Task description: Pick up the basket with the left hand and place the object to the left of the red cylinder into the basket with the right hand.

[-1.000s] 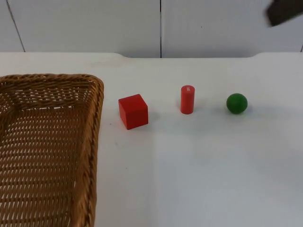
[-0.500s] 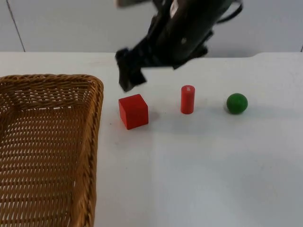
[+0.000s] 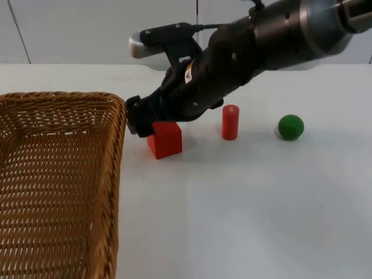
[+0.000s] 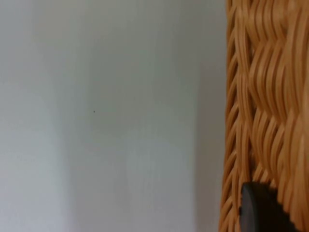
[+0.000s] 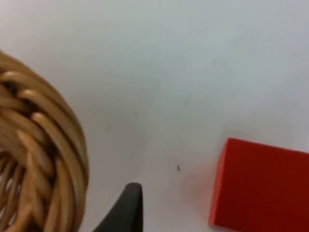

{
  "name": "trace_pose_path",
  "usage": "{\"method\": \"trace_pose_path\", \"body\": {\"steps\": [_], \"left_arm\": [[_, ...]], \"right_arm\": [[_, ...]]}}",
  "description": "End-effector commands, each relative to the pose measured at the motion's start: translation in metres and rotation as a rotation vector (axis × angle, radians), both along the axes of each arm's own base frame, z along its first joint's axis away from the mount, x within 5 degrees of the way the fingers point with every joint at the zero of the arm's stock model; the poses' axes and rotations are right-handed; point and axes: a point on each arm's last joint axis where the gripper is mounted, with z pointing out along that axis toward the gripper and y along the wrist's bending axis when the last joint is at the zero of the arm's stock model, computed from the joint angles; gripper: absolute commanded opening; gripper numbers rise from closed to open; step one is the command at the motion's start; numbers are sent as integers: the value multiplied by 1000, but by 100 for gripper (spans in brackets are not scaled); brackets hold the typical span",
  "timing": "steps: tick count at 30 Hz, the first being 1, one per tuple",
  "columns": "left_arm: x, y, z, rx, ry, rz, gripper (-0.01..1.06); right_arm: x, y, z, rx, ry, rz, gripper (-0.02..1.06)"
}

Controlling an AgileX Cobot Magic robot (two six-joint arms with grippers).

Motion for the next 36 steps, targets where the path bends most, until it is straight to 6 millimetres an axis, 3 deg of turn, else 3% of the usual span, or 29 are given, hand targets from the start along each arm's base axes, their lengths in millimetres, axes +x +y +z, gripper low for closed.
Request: {"method": "trace_pose_path", "body": {"steps": [1,8,19,22,23,25,27,28,29,30,32,33,36], "left_arm": [[1,0,3,-18,-1,9,0],[1,0,3,-17,-2,10,0],[1,0,3,-12,-7,15,0],[1,0,3,-12,-7,15,0],[1,0,3,-12,-7,15,0],[1,0,3,-12,-7,15,0],[2,0,3,-11,-9,16,0],[2,0,3,-11,-9,16,0],[2,0,3,-9,-10,17,0],[2,1,3,-8,-11,18,0],[2,1,3,-5,-12,18,0],[2,1,3,-5,-12,18,0],[2,1,3,-4,-13,19,0]], "right_arm": [[4,1,-2,8,-28,4,99],[8,-3,-28,1,-4,-14,99],[12,-1,-44,33,-35,-13,96],[11,-2,-56,14,-13,-14,77],[11,-2,-56,14,-13,-14,77],[11,-2,-56,14,-13,-14,54],[12,-1,-45,23,-26,-13,27],[12,-1,-45,23,-26,-13,27],[15,-5,-29,34,-54,-16,6],[15,-5,-14,44,-69,-16,0],[19,-14,19,51,-103,-24,0],[19,-14,19,51,-103,-24,0],[15,-32,75,44,-121,-51,0]]}}
